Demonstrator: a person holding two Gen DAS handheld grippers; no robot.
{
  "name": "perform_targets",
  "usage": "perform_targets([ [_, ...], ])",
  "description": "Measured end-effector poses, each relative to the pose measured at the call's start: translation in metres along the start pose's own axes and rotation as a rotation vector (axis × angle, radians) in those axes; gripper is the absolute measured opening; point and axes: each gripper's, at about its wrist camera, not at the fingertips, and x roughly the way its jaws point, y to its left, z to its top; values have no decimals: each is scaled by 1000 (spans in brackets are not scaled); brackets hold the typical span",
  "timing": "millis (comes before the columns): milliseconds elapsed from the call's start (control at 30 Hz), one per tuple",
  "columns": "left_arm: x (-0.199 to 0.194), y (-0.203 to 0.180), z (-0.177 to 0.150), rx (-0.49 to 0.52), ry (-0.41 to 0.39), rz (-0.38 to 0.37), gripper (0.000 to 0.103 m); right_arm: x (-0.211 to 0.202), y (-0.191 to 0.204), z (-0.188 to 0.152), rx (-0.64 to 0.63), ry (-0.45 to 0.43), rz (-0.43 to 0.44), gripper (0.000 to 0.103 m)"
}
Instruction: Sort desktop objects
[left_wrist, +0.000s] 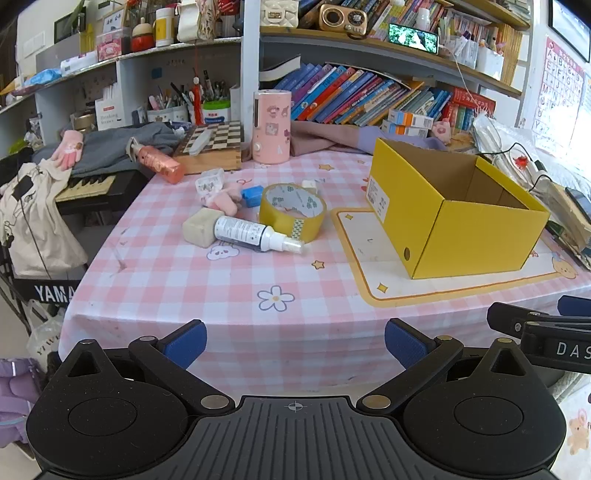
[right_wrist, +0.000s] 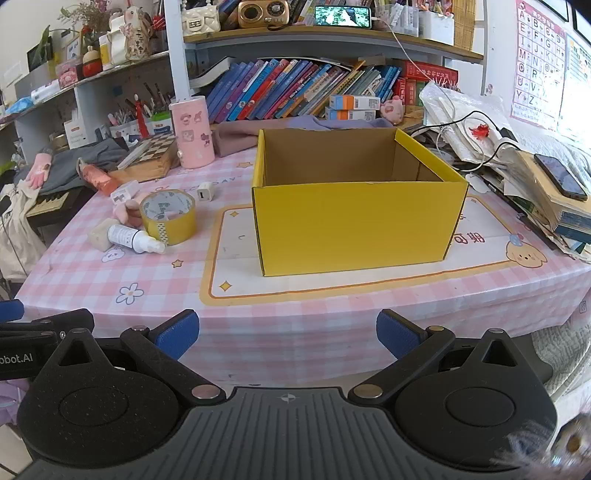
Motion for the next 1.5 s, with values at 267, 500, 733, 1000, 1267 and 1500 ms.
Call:
perform_targets([
  [267, 3, 2, 0, -3, 8, -8, 103, 0, 0, 0, 0, 1, -2, 103],
  [500, 4, 1, 0, -4, 10, -11, 103, 0, 0, 2, -2, 1, -3, 103],
  [733, 4, 1, -1, -3, 10, -11, 103, -1, 0, 3, -1, -2, -3, 103],
  [1000, 5, 2, -1, -6, 16, -12, 103, 0, 1, 4, -8, 1, -3, 103],
  [1267, 5, 3, -1, -5, 18, -14, 103, 0, 1, 4, -11, 1, -1, 103],
  [1500, 4, 5, -1, -4, 11, -10, 103, 0, 2, 4, -14, -4, -1, 103],
])
